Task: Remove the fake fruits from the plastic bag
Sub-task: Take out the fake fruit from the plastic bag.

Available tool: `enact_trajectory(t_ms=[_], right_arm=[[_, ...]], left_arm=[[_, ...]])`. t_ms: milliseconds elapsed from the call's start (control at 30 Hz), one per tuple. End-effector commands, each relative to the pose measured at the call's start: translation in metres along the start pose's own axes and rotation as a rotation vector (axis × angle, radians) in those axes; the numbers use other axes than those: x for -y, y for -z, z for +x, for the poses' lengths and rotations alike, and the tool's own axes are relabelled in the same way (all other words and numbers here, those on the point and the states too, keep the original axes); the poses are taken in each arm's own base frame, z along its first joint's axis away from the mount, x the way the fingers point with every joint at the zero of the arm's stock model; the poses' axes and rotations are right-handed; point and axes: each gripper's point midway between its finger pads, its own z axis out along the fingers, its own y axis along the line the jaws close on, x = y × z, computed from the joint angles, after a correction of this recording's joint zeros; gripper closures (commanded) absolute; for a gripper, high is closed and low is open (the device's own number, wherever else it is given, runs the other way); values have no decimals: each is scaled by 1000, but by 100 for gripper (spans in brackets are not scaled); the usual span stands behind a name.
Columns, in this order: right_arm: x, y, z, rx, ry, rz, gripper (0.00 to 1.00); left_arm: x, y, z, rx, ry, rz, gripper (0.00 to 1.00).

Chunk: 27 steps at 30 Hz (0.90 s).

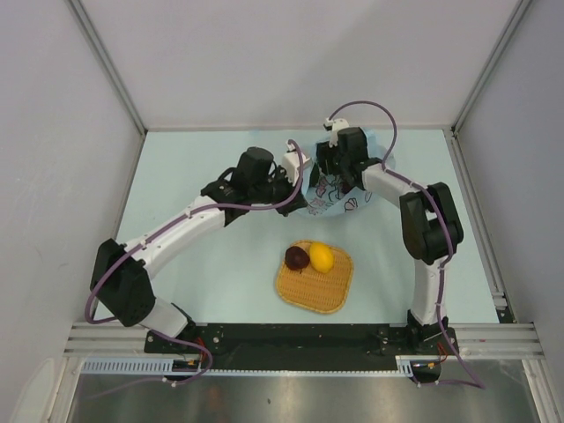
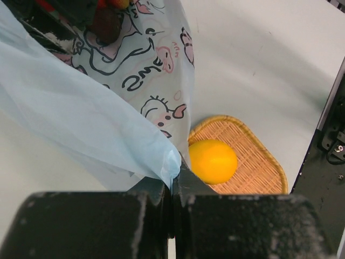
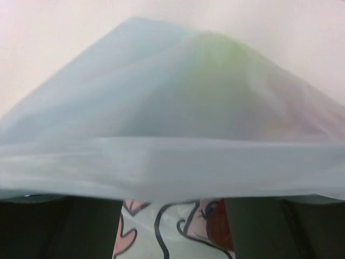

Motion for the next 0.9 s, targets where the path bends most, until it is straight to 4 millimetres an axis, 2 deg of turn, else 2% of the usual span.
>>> enact_trajectory(t_ms=[0,167,200,333,633,700,733,800,833,867], right_arm=[[-11,-9,-21,27,-87,-8,27],[-30,-22,-3,-24,-102,-28,27],[-28,-27,5,-42,-105,-7,27],[-34,-41,13,-60,-107,-13,26],[-46,-63,16,-53,-153,-61,19],[-41,-66,18,-49,-142,-35,26],[-39,-67,15,-39,-140,-23,33],[-38,-63,7,-18,-118,-21,40],[-35,-60,2,-10,-107,-19,46],[-36,-54,-9,13,-96,-27,48]], left_arm=[[2,5,-19,24,-38,18,100],[2,6,-26,37,-37,18,100],[2,5,-27,40,-36,16,100],[1,5,-32,59,-37,10,100],[1,1,-32,58,-27,21,100],[1,0,-33,61,-25,22,100],[2,0,-34,62,-26,25,100],[0,-1,-33,58,-25,19,100],[-1,-2,-32,56,-28,18,100],[-1,-3,-31,53,-27,15,100]])
